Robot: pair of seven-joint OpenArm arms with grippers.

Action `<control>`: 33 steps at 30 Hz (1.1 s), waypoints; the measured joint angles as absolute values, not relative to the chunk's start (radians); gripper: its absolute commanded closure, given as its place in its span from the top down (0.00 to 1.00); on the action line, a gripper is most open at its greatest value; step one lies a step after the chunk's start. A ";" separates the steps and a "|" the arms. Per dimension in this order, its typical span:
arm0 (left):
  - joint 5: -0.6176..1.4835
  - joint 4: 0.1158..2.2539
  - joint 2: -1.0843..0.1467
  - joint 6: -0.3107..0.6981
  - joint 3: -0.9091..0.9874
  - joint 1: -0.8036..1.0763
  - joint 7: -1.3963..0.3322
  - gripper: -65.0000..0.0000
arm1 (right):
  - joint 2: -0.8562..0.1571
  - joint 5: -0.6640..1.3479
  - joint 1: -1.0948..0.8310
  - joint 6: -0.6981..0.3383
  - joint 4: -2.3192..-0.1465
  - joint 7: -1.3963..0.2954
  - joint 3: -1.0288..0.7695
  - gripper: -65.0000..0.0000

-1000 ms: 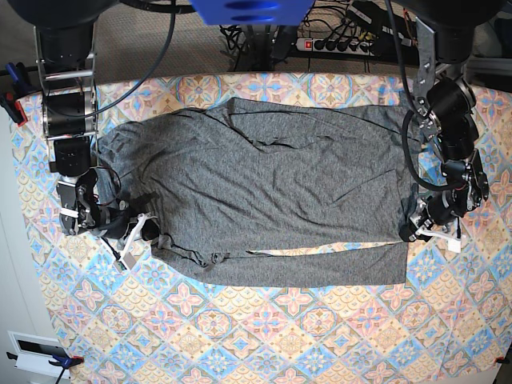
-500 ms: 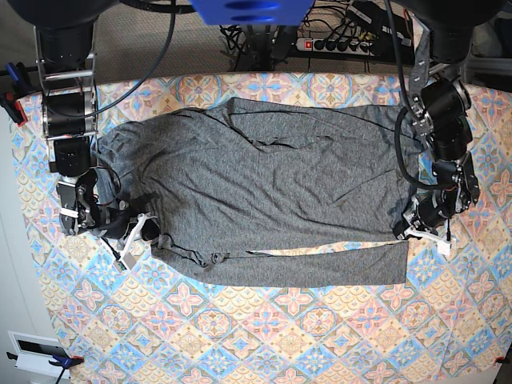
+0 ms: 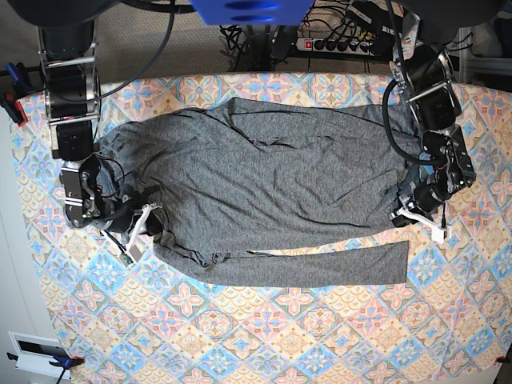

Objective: Layout the t-shirt on the table in an organized manner, then fold the t-shirt properly
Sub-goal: 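Lift both hem corners and fold them over toward the collar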

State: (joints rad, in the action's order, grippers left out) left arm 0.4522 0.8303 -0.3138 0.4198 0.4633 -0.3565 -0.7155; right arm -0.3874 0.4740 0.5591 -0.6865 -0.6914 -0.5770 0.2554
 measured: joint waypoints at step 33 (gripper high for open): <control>0.398 1.436 -0.313 0.453 0.461 -0.022 -0.764 0.00 | -0.513 0.458 0.324 -0.699 -1.077 -0.615 -0.103 0.00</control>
